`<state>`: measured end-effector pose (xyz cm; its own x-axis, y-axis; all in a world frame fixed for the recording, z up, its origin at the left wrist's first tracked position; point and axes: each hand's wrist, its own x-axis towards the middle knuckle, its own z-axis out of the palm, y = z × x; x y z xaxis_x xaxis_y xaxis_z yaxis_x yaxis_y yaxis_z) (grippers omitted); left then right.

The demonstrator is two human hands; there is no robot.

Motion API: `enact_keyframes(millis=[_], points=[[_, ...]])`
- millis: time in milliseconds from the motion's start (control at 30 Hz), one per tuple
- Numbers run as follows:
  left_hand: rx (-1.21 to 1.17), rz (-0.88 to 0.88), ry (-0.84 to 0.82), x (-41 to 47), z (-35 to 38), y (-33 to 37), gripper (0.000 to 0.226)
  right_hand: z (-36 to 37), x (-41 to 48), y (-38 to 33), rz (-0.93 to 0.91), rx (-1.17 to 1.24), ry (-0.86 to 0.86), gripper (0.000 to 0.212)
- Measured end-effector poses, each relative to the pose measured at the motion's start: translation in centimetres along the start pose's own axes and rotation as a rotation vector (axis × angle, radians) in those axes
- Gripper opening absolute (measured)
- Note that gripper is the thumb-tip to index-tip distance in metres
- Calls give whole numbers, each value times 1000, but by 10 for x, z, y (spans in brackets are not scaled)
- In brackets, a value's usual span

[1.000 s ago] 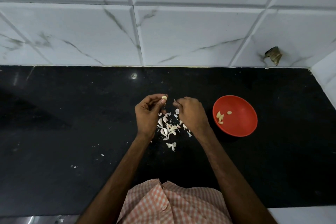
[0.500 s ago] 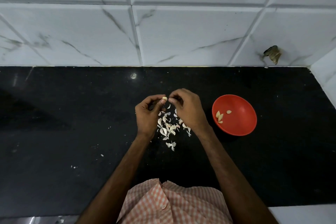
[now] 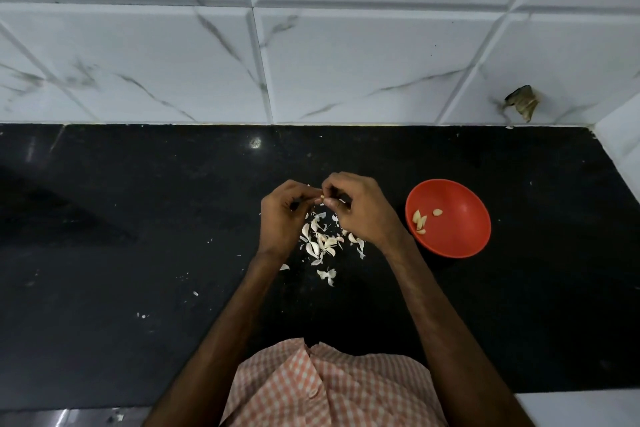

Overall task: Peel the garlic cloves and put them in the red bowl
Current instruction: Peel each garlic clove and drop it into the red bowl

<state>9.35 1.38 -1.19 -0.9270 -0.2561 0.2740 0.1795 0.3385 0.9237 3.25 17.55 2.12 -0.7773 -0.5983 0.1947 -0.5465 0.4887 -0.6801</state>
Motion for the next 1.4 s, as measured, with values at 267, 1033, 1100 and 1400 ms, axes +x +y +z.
enact_keyframes(millis=[267, 1033, 1100, 1400], points=[[-12, -128, -58, 4, -3, -2, 12, 2, 0, 1, 97, 169, 8, 14], [-437, -331, -54, 0, 1, 10, 16, 5, -2, -1, 77, 273, 32, 21], [-426, -336, -62, 1, 0, 8, 15, 3, 0, -2, 105, 326, 70, 28], [-382, -339, -210, 6, -5, 6, 13, -6, 3, -3, 81, 296, -16, 32]])
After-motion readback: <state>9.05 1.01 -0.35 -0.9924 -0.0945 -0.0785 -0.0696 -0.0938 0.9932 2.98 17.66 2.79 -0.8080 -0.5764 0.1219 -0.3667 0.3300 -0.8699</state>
